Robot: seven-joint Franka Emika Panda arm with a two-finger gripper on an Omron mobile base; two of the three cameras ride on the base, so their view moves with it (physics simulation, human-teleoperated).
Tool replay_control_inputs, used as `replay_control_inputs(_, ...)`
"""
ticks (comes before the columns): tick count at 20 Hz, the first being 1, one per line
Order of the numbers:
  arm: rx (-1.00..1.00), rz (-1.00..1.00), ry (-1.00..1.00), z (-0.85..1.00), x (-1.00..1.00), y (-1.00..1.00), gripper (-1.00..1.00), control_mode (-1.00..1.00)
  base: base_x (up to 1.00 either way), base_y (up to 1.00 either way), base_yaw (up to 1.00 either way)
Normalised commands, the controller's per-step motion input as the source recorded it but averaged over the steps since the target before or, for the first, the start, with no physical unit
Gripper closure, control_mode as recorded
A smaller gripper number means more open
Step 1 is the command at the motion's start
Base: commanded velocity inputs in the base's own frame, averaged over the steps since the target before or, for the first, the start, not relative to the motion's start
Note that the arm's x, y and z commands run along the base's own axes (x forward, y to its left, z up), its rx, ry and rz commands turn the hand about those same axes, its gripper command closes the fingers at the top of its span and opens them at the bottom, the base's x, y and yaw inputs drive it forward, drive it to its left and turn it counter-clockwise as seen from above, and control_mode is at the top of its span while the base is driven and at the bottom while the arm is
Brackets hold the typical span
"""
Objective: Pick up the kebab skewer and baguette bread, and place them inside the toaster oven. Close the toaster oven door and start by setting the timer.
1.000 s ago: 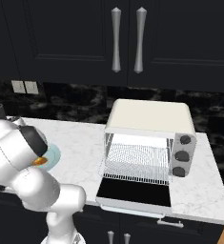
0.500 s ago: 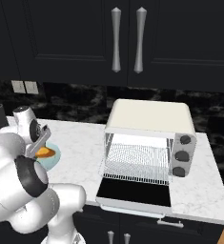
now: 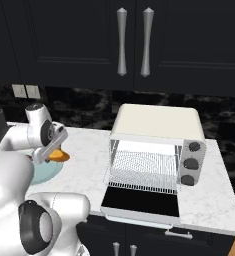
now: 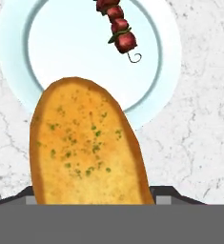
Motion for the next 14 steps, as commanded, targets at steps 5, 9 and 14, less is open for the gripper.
replay_control_inputs(5, 0.04, -0.24, 0.00, 0.54, -0.31, -0.59, 1.00, -1.00, 0.00, 0.00, 0.00)
replay_control_inputs(9, 0.00, -0.26, -0.04, 0.12, -0.39, -0.59, 1.00, -1.00, 0.00, 0.00, 0.00)
replay_control_inputs(14, 0.00, -0.22, -0.08, 0.03, -0.30, -0.64, 1.00, -1.00, 0.00, 0.00, 0.00)
